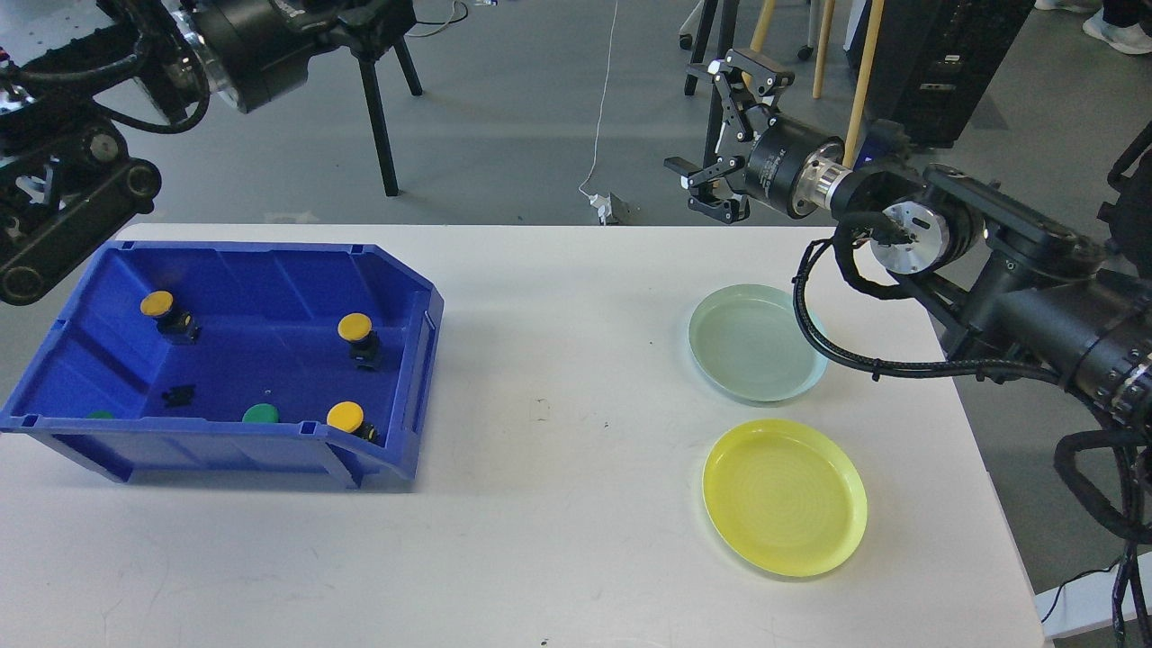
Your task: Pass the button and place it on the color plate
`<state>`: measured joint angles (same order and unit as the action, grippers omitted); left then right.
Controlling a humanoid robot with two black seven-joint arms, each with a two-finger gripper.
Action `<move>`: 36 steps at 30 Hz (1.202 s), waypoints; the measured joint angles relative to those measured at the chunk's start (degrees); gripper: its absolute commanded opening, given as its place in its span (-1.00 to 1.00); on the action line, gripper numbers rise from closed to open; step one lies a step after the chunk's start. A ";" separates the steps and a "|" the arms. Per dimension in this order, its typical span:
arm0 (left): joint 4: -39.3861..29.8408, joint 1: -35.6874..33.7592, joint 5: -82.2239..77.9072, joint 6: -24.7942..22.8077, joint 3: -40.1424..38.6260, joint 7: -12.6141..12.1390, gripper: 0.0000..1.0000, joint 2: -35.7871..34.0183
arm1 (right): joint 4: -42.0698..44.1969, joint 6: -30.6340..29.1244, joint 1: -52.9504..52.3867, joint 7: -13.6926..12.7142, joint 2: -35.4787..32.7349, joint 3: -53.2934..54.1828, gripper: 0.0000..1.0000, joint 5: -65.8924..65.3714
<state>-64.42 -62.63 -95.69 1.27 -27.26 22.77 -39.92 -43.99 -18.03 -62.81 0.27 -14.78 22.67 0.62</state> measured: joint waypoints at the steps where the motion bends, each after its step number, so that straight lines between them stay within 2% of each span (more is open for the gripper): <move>1: 0.00 0.06 -0.15 0.35 0.38 -0.12 -0.30 0.35 | -0.15 0.21 -0.51 0.00 0.46 -0.05 0.98 -0.01; 6: 0.65 0.23 -3.66 2.01 2.03 -0.42 -0.30 2.00 | -0.30 1.30 -2.99 0.00 3.20 -0.10 0.98 -0.09; 14: 5.53 1.09 -6.95 4.58 3.39 -1.61 -0.30 5.59 | -0.26 2.45 -3.97 0.03 4.57 -0.11 0.98 -0.10; 27: 5.24 1.51 -8.09 6.26 3.13 -1.78 -0.30 7.62 | 0.63 6.04 -4.34 -0.09 9.52 0.15 0.98 -0.53; 36: 4.92 1.39 -8.08 7.21 3.15 -1.80 -0.30 9.20 | 0.67 6.97 -5.99 -0.10 10.34 0.34 0.98 -0.35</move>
<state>-59.50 -61.25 -103.77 8.48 -24.11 20.97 -30.72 -43.32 -11.06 -68.80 0.17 -4.43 23.01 0.27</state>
